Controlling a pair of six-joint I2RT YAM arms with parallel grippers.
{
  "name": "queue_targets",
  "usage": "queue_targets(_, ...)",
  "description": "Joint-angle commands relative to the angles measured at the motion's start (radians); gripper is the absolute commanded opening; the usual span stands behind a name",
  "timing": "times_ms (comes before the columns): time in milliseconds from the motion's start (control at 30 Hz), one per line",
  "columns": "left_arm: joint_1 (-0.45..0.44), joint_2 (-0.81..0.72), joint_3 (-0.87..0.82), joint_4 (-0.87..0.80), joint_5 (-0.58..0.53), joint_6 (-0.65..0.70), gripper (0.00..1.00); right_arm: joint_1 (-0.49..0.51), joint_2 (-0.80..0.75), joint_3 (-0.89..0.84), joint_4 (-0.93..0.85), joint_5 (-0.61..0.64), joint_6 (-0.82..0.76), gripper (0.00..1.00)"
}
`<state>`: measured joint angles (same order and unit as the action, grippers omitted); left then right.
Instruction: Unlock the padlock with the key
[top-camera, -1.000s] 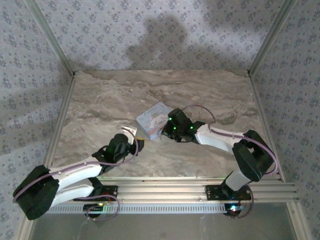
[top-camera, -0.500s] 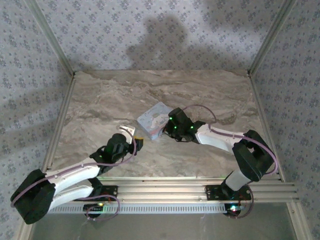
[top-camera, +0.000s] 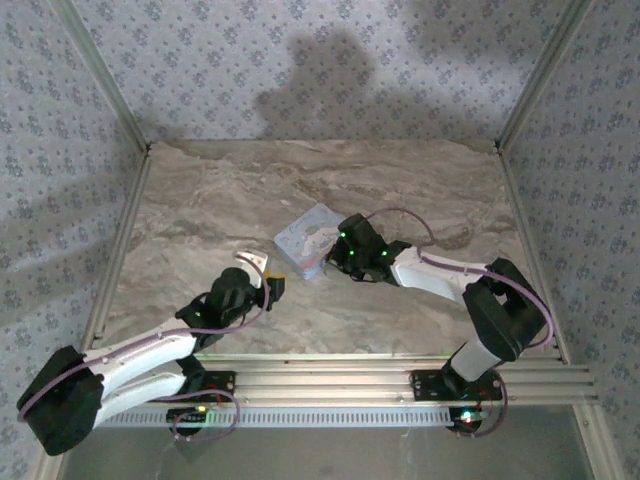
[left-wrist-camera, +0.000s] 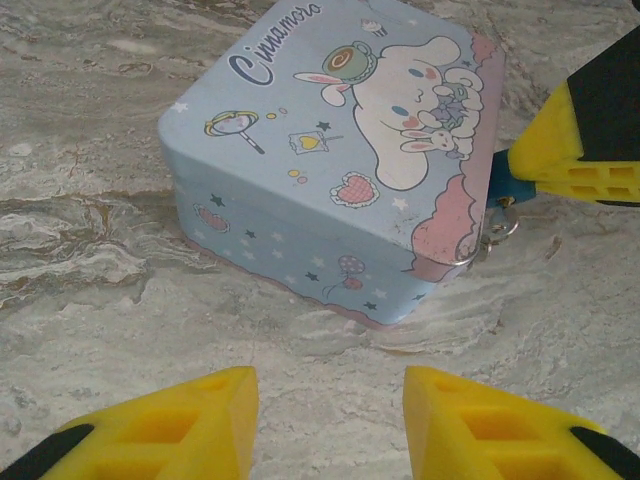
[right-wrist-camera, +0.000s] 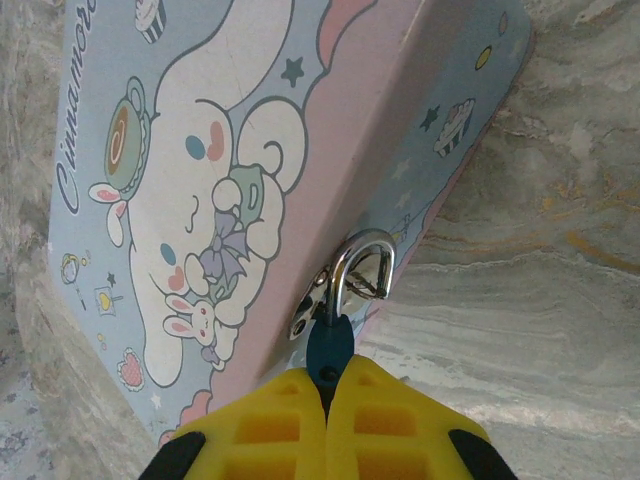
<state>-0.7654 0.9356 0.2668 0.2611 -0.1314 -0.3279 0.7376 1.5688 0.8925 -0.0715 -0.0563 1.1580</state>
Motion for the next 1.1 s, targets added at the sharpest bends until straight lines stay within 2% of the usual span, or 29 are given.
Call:
queue_targets(0, 0.007, -0.012, 0.0, -0.003, -0.017, -0.012, 0.43, 0.007, 0.014, 0.003, 0.021, -0.013, 0.013, 0.0)
queue_targets(267, 0.007, -0.018, 0.002, -0.014, -0.011, -0.011, 0.43, 0.005, 0.003, 0.003, 0.013, 0.01, 0.007, 0.0)
queue_targets(467, 0.008, -0.049, 0.006, -0.048, -0.016, -0.008, 0.44, -0.04, -0.035, 0.028, -0.04, 0.044, -0.053, 0.0)
queue_targets(533, 0.006, -0.063, 0.013, -0.073, -0.026, -0.005, 0.5, -0.059, -0.052, 0.038, -0.06, 0.054, -0.077, 0.0)
queue_targets(633, 0.007, -0.082, 0.04, -0.132, -0.043, 0.001, 0.68, -0.087, -0.09, 0.046, -0.091, 0.074, -0.116, 0.0)
queue_targets(667, 0.009, -0.088, 0.05, -0.154, -0.045, 0.005, 0.89, -0.095, -0.106, 0.048, -0.103, 0.081, -0.131, 0.0)
queue_targets(700, 0.009, -0.093, 0.064, -0.177, -0.047, 0.008, 0.98, -0.103, -0.122, 0.048, -0.113, 0.085, -0.149, 0.0)
queue_targets(900, 0.052, -0.088, 0.163, -0.32, -0.043, 0.002, 0.98, -0.155, -0.226, 0.028, -0.175, 0.033, -0.292, 0.0)
queue_targets(1000, 0.079, -0.074, 0.213, -0.377, -0.026, -0.009, 0.98, -0.216, -0.261, 0.024, -0.253, -0.077, -0.379, 0.0)
queue_targets(1067, 0.098, -0.058, 0.247, -0.41, -0.001, -0.014, 0.98, -0.298, -0.268, 0.032, -0.318, -0.198, -0.47, 0.0)
